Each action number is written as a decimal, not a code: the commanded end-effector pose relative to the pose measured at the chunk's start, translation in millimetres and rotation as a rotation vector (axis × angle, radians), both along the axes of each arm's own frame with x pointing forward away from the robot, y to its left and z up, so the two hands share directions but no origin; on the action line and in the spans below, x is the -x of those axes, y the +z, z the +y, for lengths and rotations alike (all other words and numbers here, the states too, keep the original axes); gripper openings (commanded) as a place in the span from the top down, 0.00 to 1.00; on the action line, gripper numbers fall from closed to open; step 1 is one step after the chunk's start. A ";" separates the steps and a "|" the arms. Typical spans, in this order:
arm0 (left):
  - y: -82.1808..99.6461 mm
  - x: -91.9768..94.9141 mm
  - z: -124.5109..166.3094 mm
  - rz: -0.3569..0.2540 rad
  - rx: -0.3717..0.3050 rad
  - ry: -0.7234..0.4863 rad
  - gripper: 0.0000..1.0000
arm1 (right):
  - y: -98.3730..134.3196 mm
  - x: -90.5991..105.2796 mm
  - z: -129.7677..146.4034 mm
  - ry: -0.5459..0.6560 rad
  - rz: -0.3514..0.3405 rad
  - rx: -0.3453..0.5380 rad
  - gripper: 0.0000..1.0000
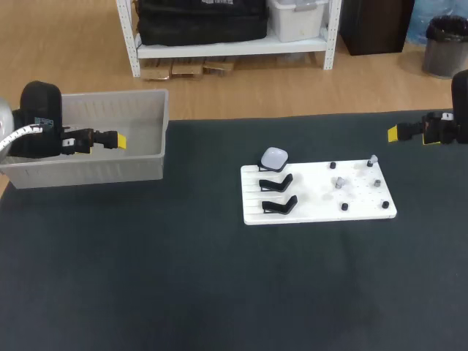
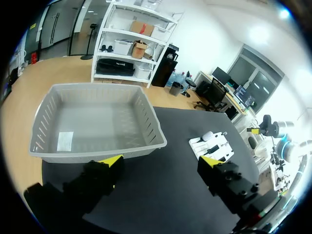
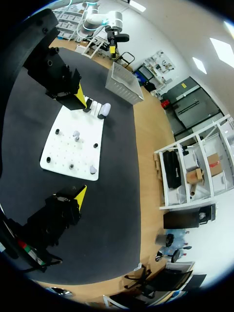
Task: Pick up each earbud case from the left stands, insert the matching earbuds, close the lid, and place the case in the box.
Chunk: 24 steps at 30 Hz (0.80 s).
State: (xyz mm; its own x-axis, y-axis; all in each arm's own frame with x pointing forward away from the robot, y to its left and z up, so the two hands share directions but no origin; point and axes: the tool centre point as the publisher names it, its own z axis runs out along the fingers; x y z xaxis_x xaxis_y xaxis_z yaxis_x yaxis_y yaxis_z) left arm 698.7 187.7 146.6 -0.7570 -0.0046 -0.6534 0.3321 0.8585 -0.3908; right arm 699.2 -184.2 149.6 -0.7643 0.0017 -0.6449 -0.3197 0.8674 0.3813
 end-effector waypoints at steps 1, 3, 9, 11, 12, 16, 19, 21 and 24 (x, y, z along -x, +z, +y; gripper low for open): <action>2.6 -0.7 -2.1 0.012 -0.012 0.006 0.00 | -0.2 -0.9 -0.4 0.002 0.001 -0.001 0.00; 2.6 -0.7 -2.1 0.012 -0.012 0.006 0.00 | -0.2 -0.9 -0.4 0.002 0.001 -0.001 0.00; 2.6 -0.7 -2.1 0.012 -0.012 0.006 0.00 | -0.2 -0.9 -0.4 0.002 0.001 -0.001 0.00; 2.6 -0.7 -2.1 0.012 -0.012 0.006 0.00 | -0.2 -0.9 -0.4 0.002 0.001 -0.001 0.00; 2.6 -0.7 -2.1 0.012 -0.012 0.006 0.00 | -0.2 -0.9 -0.4 0.002 0.001 -0.001 0.00; 3.4 -4.5 -4.4 -0.153 0.005 -0.141 0.00 | -0.2 -0.9 -0.4 0.002 0.001 -0.001 0.00; 1.7 -7.4 -9.4 -0.373 -0.052 -0.355 0.00 | -0.2 -0.9 -0.4 0.002 0.001 -0.001 0.00; -1.6 -10.6 -8.5 -0.506 -0.023 -0.508 0.00 | -0.2 -0.9 -0.4 0.002 0.001 -0.001 0.00; -1.0 -14.4 -11.9 -0.600 -0.017 -0.656 0.00 | -0.2 -0.9 -0.4 0.002 0.001 -0.001 0.00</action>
